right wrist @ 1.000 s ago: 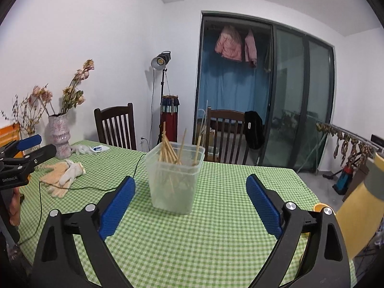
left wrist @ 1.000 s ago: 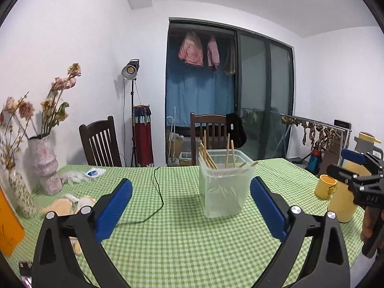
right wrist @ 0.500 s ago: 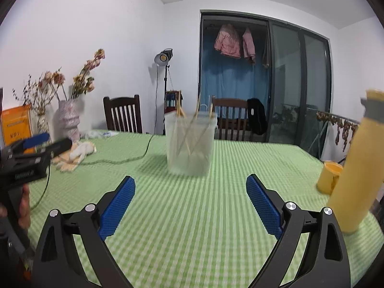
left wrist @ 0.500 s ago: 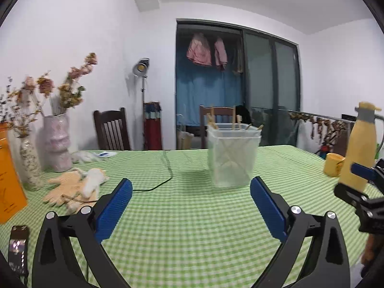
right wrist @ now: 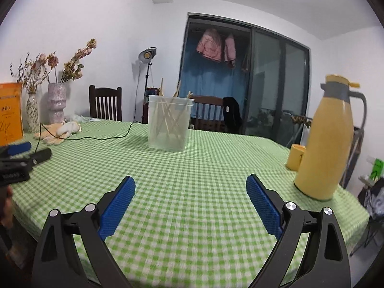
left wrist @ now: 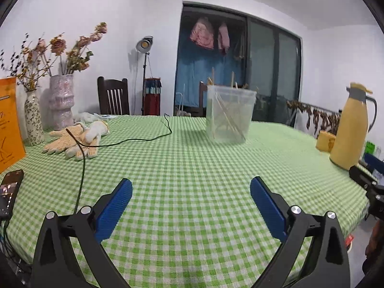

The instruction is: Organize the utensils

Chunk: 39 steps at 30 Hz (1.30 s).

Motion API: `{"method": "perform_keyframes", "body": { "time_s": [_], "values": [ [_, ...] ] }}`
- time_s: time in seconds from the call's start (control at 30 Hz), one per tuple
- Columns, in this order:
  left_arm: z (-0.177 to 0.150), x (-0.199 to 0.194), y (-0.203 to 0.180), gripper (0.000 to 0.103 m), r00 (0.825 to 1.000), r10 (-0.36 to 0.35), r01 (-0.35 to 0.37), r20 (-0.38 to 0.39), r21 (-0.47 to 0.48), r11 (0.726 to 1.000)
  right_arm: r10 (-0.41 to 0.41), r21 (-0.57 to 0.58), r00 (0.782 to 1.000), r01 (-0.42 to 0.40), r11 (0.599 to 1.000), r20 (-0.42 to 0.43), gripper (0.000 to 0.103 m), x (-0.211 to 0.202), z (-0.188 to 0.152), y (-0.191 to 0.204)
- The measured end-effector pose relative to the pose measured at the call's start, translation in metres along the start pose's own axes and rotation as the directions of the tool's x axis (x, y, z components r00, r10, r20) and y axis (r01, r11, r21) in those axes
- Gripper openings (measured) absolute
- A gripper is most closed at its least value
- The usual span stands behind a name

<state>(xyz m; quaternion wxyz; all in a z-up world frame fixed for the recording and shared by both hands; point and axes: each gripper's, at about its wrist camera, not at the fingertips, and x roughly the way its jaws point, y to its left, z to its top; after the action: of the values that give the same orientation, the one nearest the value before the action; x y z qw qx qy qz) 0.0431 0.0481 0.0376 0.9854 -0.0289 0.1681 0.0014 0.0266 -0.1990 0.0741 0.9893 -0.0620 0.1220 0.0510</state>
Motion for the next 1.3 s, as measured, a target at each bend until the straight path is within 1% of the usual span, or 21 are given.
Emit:
{"method": "perform_keyframes", "body": {
  "time_s": [0.03,0.17,0.23,0.37,0.53,0.7,0.83,1.1,1.3],
  "values": [
    [0.000,0.000,-0.001,0.095,1.000,0.003,-0.003,0.003,0.005,1.000,0.011,0.009,1.000,-0.011,1.000,-0.002,0.093,-0.002,0.000,0.001],
    [0.005,-0.001,-0.001,0.095,1.000,0.004,-0.004,0.010,-0.001,1.000,0.020,-0.010,1.000,-0.020,1.000,-0.001,0.093,0.000,0.001,0.009],
    [0.005,-0.001,0.000,0.095,1.000,0.003,-0.003,0.011,-0.010,1.000,0.033,0.005,0.999,-0.033,0.999,-0.002,0.093,0.001,0.000,0.009],
    [0.008,-0.001,0.001,0.095,1.000,0.003,-0.003,0.009,-0.005,1.000,0.059,0.014,0.998,-0.058,0.998,-0.027,0.095,0.004,-0.002,0.009],
    [0.010,0.000,0.001,0.095,1.000,-0.002,0.002,0.008,-0.014,1.000,0.058,0.026,0.998,-0.057,0.998,-0.018,0.095,0.002,0.000,0.009],
    [0.009,-0.001,-0.002,0.095,1.000,-0.005,0.005,0.009,0.006,1.000,0.056,0.025,0.998,-0.056,0.998,-0.028,0.095,0.004,-0.002,0.009],
    [0.008,-0.001,-0.004,0.095,1.000,-0.006,0.006,0.008,0.007,1.000,0.056,0.039,0.998,-0.055,0.998,-0.039,0.095,0.005,-0.004,0.007],
    [0.009,-0.003,-0.004,0.095,1.000,-0.002,0.002,0.014,0.002,1.000,0.048,0.034,0.998,-0.047,0.998,-0.028,0.095,0.003,-0.005,0.008],
    [0.010,-0.003,-0.003,0.095,1.000,-0.002,0.002,0.013,0.003,1.000,0.045,0.056,0.998,-0.042,0.998,-0.037,0.095,0.005,-0.006,0.005]
  ]
}}
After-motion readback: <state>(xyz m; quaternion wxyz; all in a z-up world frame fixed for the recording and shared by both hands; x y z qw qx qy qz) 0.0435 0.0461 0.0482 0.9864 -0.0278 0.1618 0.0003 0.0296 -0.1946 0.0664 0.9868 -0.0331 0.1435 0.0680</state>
